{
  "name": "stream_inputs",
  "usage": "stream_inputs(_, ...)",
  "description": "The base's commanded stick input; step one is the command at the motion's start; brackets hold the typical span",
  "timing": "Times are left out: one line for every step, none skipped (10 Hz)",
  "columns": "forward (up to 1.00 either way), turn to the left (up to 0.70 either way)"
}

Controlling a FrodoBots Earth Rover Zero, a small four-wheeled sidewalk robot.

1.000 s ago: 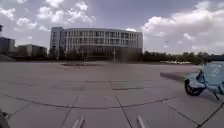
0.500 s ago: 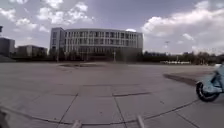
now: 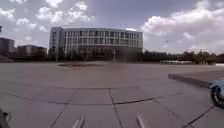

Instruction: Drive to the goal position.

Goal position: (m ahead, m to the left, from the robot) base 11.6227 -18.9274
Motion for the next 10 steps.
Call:
stream_inputs(0.7,0.0)
stream_inputs(0.7,0.0)
stream_inputs(0.7,0.0)
stream_inputs(0.7,0.0)
stream_inputs(0.7,0.0)
stream_inputs(0.7,0.0)
stream_inputs(0.7,0.0)
stream_inputs(0.7,0.0)
stream_inputs(0.7,0.0)
stream_inputs(0.7,0.0)
